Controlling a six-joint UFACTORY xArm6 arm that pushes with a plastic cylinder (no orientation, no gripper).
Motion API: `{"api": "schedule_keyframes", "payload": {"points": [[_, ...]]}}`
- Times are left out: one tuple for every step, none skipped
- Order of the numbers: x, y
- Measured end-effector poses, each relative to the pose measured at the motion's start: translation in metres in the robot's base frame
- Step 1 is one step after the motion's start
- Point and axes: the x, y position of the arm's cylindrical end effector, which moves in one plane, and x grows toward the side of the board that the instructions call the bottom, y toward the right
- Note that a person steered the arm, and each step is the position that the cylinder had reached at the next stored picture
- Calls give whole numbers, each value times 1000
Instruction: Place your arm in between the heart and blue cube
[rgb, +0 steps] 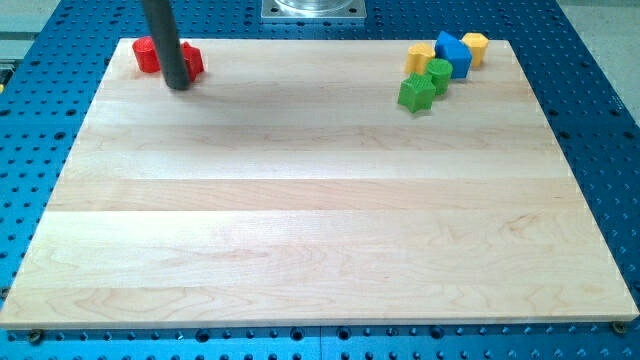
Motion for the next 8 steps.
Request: {"api": "schedule_keyframes", "payload": {"points": [[-12,41],[-44,29],[-45,24],[-82,116],[-96,195],[-97,275],[-98,345],[-98,358]]}}
